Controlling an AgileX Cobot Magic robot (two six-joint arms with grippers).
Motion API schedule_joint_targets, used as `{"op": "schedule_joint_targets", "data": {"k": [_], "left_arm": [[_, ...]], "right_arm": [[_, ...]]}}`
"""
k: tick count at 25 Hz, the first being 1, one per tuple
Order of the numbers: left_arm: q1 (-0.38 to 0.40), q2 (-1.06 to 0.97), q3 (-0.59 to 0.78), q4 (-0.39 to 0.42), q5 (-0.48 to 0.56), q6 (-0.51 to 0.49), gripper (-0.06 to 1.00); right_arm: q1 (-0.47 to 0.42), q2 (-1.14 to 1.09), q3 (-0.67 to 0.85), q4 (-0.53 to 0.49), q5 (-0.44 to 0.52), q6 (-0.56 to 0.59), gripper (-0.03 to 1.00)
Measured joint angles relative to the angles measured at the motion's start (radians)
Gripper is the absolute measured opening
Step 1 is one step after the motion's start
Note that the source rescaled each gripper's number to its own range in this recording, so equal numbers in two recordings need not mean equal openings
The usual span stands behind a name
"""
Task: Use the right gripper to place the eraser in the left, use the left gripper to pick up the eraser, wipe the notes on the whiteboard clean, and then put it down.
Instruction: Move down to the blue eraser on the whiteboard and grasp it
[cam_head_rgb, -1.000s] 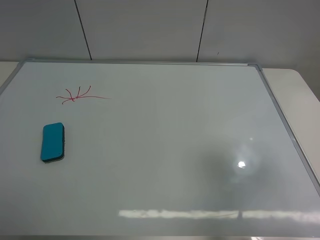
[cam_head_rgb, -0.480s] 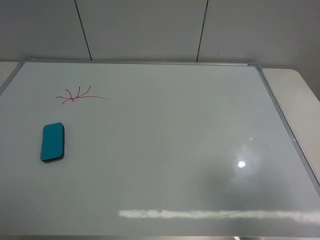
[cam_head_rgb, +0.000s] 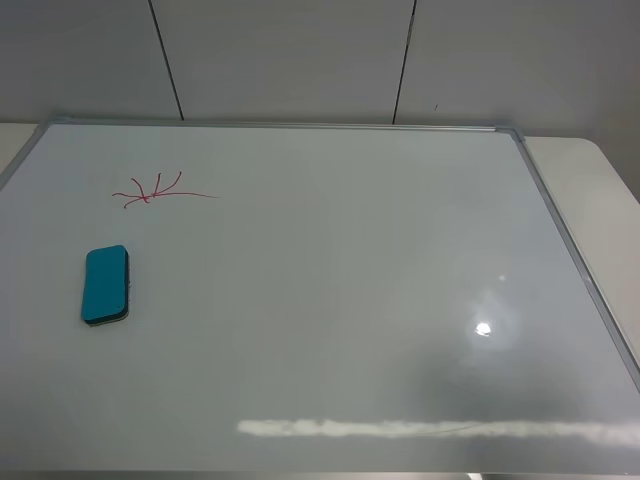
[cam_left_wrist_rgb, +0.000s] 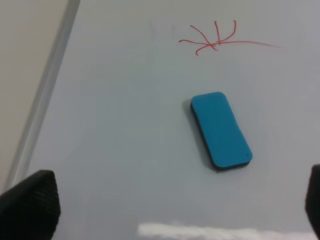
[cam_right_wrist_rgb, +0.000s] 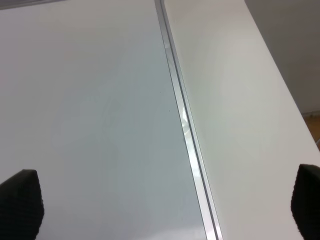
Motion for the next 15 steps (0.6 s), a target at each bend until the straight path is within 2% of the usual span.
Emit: {"op": "schedule_joint_targets", "data": {"k": [15], "left_arm": [[0.0,0.0,0.0,0.0,0.0,0.0,1.0]], "right_arm": [[0.0,0.0,0.001,0.0,-0.001,0.0,1.0]]}}
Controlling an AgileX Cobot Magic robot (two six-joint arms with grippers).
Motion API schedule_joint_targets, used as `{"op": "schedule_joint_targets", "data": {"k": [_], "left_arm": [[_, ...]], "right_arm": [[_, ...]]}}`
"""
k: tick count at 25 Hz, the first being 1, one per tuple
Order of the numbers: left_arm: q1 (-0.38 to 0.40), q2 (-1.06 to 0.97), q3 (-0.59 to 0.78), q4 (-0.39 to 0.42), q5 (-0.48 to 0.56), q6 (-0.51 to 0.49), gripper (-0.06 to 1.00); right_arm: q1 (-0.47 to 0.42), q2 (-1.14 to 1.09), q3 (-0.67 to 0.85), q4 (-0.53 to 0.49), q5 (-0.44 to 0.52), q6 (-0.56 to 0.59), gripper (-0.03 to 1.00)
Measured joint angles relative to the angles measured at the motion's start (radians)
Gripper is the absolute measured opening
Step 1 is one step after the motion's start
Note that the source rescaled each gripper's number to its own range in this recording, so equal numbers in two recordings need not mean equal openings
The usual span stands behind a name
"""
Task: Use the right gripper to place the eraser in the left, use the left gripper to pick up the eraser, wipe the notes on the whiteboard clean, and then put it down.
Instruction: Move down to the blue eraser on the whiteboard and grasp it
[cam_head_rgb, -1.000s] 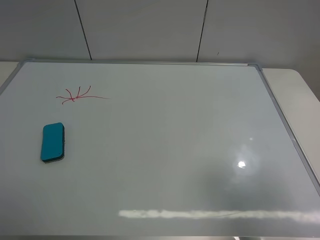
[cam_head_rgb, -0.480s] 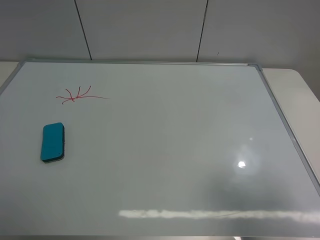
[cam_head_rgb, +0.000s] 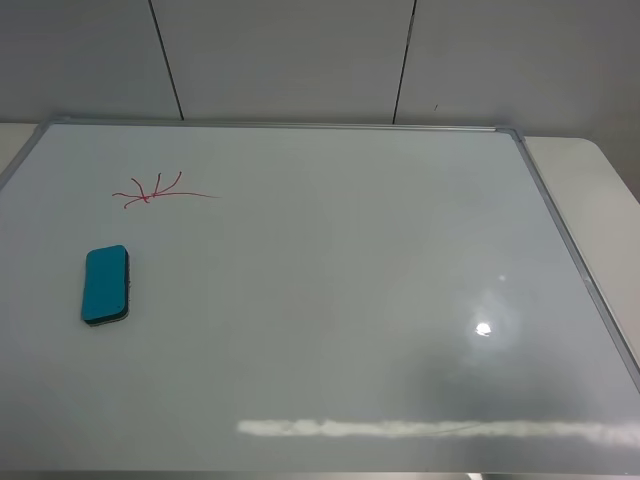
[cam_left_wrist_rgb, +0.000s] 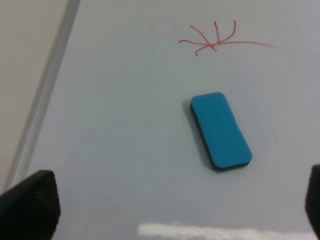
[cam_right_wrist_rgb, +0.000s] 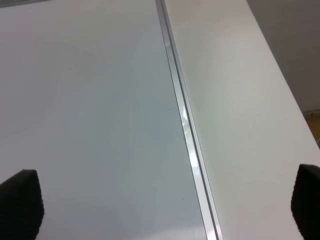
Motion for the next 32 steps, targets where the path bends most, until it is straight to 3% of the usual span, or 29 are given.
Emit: {"op": "schedule_joint_targets", "data": {"k": [32], "left_arm": [[0.0,0.0,0.0,-0.001,0.0,0.0,1.0]], "right_arm": [[-0.065,0.0,0.0,0.0,-0.001,0.0,1.0]]}}
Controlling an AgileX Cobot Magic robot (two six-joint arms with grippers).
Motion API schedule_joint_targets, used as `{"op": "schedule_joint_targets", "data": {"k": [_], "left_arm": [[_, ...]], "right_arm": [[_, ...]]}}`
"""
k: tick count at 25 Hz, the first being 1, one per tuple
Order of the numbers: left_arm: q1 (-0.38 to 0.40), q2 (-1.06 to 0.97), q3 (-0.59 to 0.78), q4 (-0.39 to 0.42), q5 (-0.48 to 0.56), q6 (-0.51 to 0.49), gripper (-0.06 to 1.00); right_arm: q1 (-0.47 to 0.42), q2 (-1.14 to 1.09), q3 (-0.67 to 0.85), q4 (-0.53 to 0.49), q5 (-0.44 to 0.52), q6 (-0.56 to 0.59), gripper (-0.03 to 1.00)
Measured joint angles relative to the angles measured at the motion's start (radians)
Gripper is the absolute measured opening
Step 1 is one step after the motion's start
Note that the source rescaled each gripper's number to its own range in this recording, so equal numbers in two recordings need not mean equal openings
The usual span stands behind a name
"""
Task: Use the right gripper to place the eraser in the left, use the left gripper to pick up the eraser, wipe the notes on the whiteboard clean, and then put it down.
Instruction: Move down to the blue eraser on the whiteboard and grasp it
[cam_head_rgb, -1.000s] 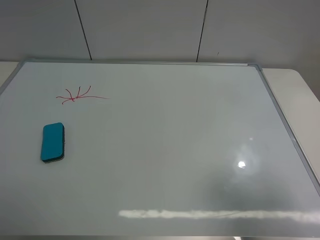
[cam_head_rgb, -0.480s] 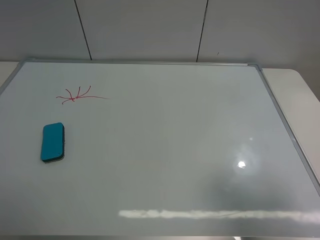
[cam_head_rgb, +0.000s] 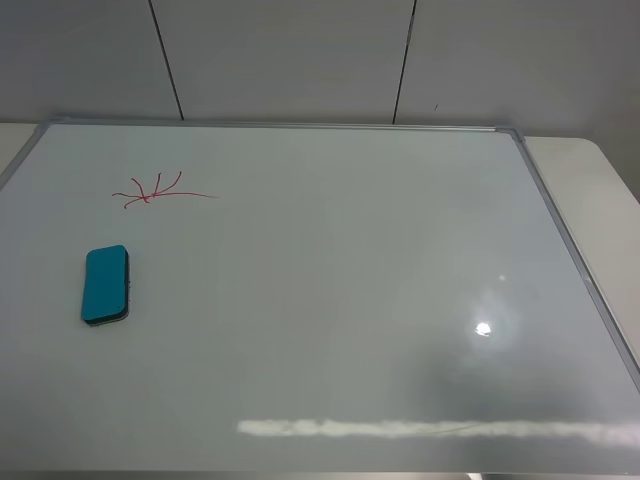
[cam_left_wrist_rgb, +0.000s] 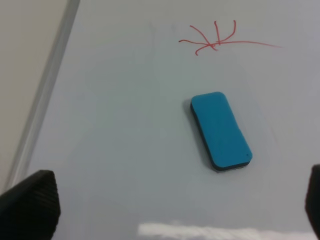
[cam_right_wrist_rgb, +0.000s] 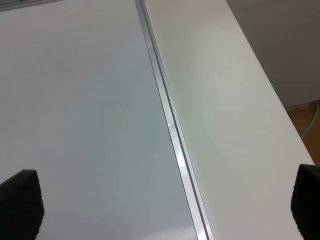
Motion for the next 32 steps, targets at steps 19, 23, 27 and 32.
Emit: {"op": "schedule_joint_targets", "data": {"k": [19,23,27,32], "left_arm": [[0.0,0.0,0.0,0.001,0.0,0.001,1.0],[0.0,0.0,0.0,0.002,-0.002,0.001,1.0],[0.0,0.031,-0.035,0.006,-0.056,0.001,1.0],[0.0,0.252,-0.109,0.027,-0.126,-0.006,1.0]], "right_arm": [[0.0,0.0,0.0,0.0,0.0,0.0,1.0],[0.0,0.0,0.0,0.0,0.0,0.0,1.0],[0.0,0.0,0.0,0.0,0.0,0.0,1.0],[0.0,0.0,0.0,0.001,0.0,0.0,1.0]]}}
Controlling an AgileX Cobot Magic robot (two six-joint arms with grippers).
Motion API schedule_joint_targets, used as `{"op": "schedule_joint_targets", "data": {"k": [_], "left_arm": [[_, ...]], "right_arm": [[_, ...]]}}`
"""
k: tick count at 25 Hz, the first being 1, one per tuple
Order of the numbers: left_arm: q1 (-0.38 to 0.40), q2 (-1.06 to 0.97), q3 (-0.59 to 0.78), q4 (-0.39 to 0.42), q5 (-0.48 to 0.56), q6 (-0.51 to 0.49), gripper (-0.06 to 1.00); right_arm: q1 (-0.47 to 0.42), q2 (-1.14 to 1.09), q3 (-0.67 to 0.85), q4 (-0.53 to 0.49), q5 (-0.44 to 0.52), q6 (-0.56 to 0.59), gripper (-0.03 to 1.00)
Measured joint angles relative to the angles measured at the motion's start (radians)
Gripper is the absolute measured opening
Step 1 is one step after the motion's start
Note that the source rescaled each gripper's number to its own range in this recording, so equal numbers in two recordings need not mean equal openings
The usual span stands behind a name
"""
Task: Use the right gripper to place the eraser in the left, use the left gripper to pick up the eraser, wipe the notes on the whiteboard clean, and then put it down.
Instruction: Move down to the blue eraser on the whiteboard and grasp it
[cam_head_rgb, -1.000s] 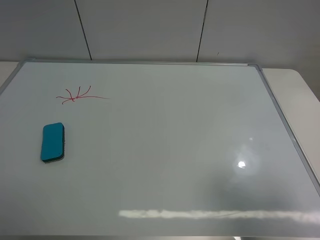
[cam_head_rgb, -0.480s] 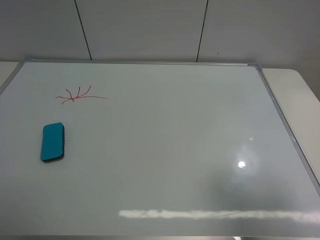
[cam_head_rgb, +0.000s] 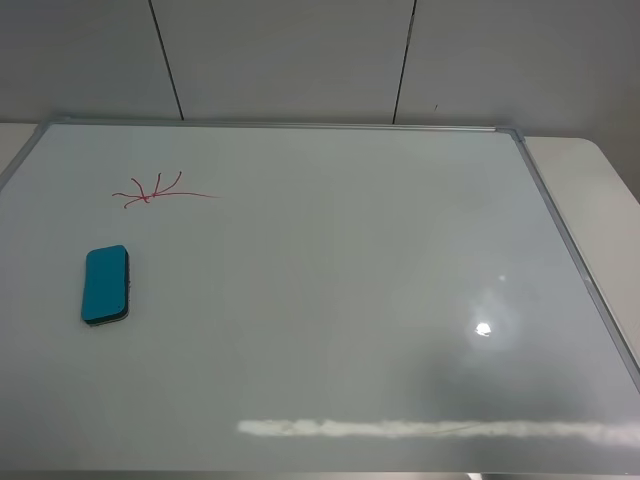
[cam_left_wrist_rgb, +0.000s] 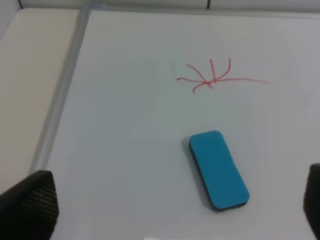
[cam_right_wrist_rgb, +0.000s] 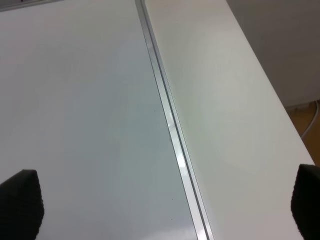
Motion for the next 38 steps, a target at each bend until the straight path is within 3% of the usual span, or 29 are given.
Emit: {"op": "schedule_joint_targets", "data": {"k": [9,12,17,27,38], "left_arm": [[0.0,0.544,-0.229,0.01,-0.002,-0.096,1.0],[0.0,0.638,-0.266,0.001,0.003,-0.127,1.0],[0.0,0.847,-0.31,-0.058,0.002,-0.158,1.0],[-0.085,1.086,-0.317,-0.087,-0.03,-0.175,1.0],[-0.094,1.304,-0.314,-0.109,-0.131,-0.198,1.0]], "right_arm": [[0.0,0.0,0.0,0.004,-0.001,0.0,1.0],[0.0,0.0,0.0,0.004,-0.001,0.0,1.0],[0.0,0.0,0.0,0.004,-0.001,0.0,1.0],[0.0,0.0,0.0,0.004,-0.001,0.0,1.0],[0.0,0.0,0.0,0.005,-0.001,0.0,1.0]]}}
